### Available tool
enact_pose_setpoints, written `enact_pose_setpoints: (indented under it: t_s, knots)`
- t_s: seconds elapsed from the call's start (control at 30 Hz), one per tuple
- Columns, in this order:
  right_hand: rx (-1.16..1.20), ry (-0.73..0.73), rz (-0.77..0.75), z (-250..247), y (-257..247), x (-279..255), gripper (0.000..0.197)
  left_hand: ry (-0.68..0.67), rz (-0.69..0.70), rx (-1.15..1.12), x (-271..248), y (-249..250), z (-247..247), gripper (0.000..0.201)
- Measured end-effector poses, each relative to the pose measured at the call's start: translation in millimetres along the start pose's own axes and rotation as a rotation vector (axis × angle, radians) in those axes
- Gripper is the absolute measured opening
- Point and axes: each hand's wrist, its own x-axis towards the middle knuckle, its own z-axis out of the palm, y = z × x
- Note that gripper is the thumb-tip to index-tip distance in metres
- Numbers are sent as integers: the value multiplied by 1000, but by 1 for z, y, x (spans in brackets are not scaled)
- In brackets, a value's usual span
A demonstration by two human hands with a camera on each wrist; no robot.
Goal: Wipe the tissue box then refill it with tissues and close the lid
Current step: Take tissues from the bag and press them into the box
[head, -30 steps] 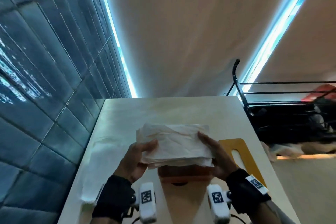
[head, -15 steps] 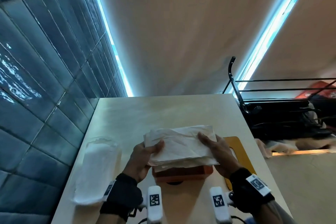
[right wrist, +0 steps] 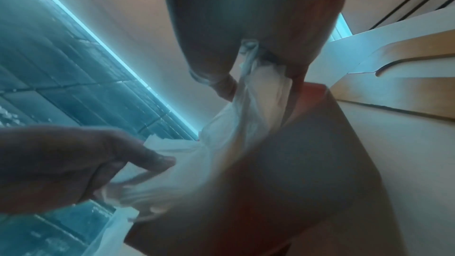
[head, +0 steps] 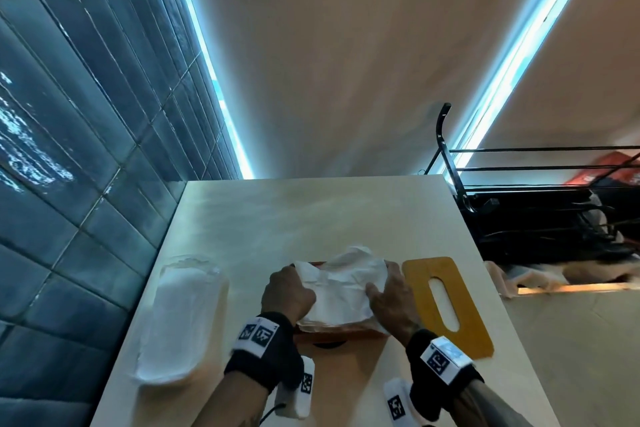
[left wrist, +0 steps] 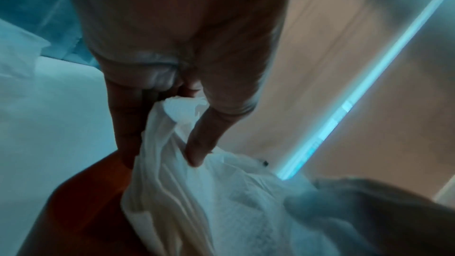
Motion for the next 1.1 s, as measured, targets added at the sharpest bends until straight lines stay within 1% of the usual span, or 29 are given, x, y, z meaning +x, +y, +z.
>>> enact_pose_setpoints:
  t_s: [0.1,0.23,0.33,0.37,0.4,0.43,0.47,0.5,0.53,0.57,0.6,0.67,0.73,0.8,0.87,0.97,1.03,1.1]
  knots:
    - [-83,-27,-5,9,2,2,42,-10,34,143,-1,6,12,44]
    - [-167,-101,51,16,3,5,45,-52,52,265,-1,12,22,32]
    - [-217,-202,55,15,-1,5,57,-83,89,326,-1,12,24,27]
    - [-246,-204,24,15,-2,4,64,-85,102,337,-1,11,25,26]
    - [-285,-178,-28,14,-4,2,70,-82,111,346,0,10,26,26]
    - [-334,-128,-106,13,-5,-1,74,-76,114,355,-1,10,27,28]
    - [-403,-75,-202,12,-8,-3,74,-61,111,360,-2,9,28,33]
    - [-480,-40,-295,11,-10,-4,70,-38,106,369,-2,9,30,40]
    - [-545,-40,-361,11,-13,-4,63,-5,106,383,-3,9,33,48]
    - [-598,-80,-396,10,-16,-3,56,33,117,407,-3,10,35,56]
    - [-643,-144,-401,10,-19,0,51,70,143,439,-4,11,36,59]
    - [-740,-295,-338,11,-21,7,49,99,214,504,-5,14,38,53]
    - [-823,-408,-273,12,-20,12,53,17,259,565,-3,14,38,44]
    - [-874,-482,-235,15,-18,15,48,-107,247,609,4,8,40,41]
    - [-896,-528,-223,18,-16,15,39,-175,242,621,11,0,41,41]
    - [-915,-546,-222,19,-14,16,31,-203,241,594,18,-6,44,46]
    - [-942,-577,-214,20,-12,17,32,-214,243,576,21,-7,47,53]
    - [-955,-578,-214,23,-10,19,36,-219,237,551,22,-6,48,62]
